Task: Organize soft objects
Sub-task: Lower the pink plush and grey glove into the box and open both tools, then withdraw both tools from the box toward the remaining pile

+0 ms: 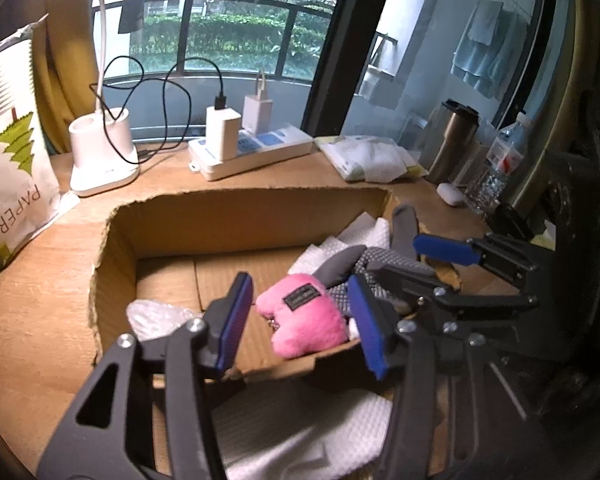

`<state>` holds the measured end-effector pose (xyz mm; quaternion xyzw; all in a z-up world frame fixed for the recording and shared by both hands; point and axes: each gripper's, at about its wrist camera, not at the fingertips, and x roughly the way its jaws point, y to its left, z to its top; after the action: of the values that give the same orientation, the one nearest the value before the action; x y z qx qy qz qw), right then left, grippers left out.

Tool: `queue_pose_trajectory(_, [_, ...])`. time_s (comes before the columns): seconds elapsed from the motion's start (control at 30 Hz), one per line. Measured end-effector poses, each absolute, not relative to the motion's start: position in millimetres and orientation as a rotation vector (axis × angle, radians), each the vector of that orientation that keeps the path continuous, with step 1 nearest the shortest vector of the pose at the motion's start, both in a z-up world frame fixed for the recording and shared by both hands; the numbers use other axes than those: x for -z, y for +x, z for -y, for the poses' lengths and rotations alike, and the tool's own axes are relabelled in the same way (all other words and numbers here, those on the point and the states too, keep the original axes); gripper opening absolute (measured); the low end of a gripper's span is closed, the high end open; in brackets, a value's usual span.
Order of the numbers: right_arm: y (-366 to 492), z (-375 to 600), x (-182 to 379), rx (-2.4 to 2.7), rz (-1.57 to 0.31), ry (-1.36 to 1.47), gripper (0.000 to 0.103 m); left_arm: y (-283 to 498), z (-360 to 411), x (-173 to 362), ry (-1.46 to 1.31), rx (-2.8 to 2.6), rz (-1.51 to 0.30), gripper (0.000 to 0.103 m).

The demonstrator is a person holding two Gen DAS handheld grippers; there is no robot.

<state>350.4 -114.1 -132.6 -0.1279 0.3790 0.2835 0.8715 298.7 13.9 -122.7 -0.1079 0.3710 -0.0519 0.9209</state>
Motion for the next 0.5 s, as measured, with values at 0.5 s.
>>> queue_pose_trajectory(0.5, [312, 116, 112, -0.598, -0.752, -0.267, 0.057, 263, -15, 108, -0.21, 0.1, -0.719, 0.052])
